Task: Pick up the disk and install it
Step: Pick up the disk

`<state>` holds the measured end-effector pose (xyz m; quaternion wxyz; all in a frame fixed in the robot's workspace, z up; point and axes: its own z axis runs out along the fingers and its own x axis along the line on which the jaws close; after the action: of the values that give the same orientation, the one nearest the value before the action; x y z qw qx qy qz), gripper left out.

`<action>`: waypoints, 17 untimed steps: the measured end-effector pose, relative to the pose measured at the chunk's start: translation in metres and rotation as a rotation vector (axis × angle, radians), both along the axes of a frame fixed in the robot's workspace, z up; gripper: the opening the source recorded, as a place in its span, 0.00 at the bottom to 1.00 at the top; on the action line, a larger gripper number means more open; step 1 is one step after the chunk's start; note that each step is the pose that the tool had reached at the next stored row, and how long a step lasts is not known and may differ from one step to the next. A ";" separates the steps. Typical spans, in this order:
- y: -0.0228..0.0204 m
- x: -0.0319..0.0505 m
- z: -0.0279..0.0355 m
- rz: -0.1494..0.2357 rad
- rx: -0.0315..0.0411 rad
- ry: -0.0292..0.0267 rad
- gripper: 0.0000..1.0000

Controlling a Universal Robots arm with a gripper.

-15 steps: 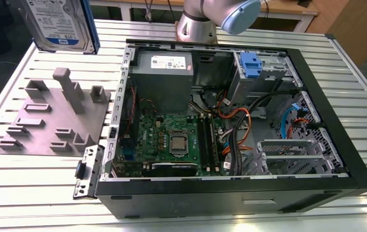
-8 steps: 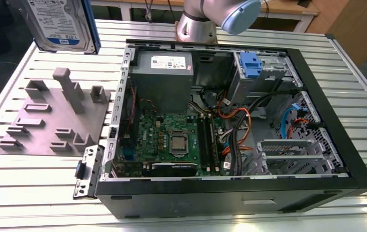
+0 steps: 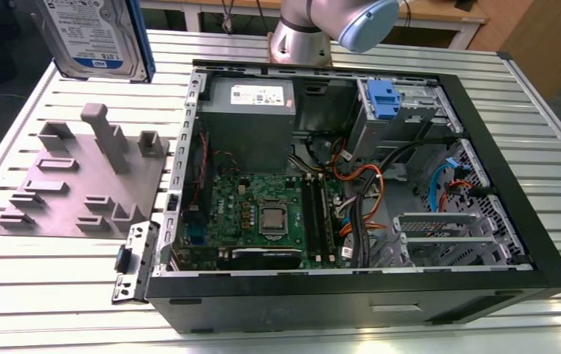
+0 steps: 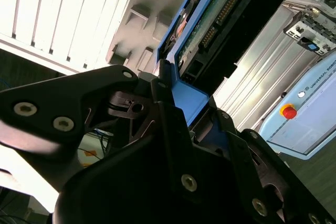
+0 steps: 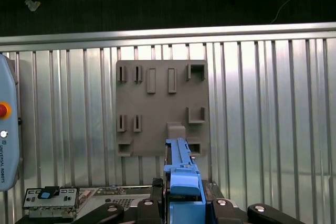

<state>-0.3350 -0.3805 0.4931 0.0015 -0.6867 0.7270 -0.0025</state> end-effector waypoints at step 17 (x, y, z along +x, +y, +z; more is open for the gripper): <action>0.0000 0.0042 0.0000 0.000 0.0001 0.0000 0.36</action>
<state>-0.3309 -0.3805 0.4931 0.0015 -0.6866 0.7270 -0.0025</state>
